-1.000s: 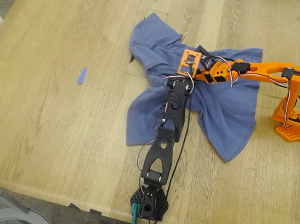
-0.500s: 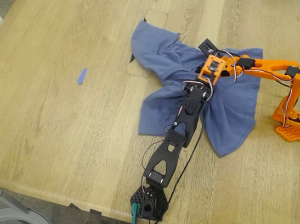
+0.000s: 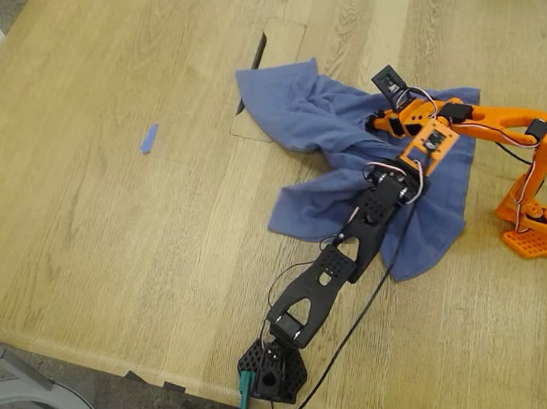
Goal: Fold a T-shirt
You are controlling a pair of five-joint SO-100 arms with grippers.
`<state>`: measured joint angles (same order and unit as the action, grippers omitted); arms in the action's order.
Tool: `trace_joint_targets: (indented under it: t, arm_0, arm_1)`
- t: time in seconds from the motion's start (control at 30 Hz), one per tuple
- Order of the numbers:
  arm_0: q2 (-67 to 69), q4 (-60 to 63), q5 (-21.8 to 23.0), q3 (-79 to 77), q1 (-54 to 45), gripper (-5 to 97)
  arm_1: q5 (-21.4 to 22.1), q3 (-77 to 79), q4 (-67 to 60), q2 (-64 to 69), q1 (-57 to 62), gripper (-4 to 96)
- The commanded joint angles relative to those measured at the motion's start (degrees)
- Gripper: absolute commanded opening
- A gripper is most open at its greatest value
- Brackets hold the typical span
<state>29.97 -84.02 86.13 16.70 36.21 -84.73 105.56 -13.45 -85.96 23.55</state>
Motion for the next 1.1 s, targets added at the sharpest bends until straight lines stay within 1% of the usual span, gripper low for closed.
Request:
trace_joint_targets:
  t: [0.0, 0.3, 0.53, 0.87, 1.07]
  arm_0:
    - [3.1, 3.1, 0.7, 2.5, 6.1, 0]
    - [-3.1, 7.2, 1.2, 2.5, 12.2, 0]
    - [-7.1, 9.6, 1.3, 2.5, 13.3, 0]
    - [-11.1, 11.1, 1.6, 2.5, 17.5, 0]
    - [-13.8, 12.7, 1.4, 2.5, 17.6, 0]
  arm_1:
    - [0.6, -0.2, 1.7, -4.5, 1.1, -0.2]
    - [0.9, 1.9, 3.2, -5.3, 1.9, -0.2]
    - [0.9, 3.6, 3.7, -6.4, 3.4, -0.2]
    - [0.8, 7.3, 4.6, -9.0, 6.8, -0.2]
    - [0.9, 9.5, 5.7, -9.8, 7.3, -0.2]
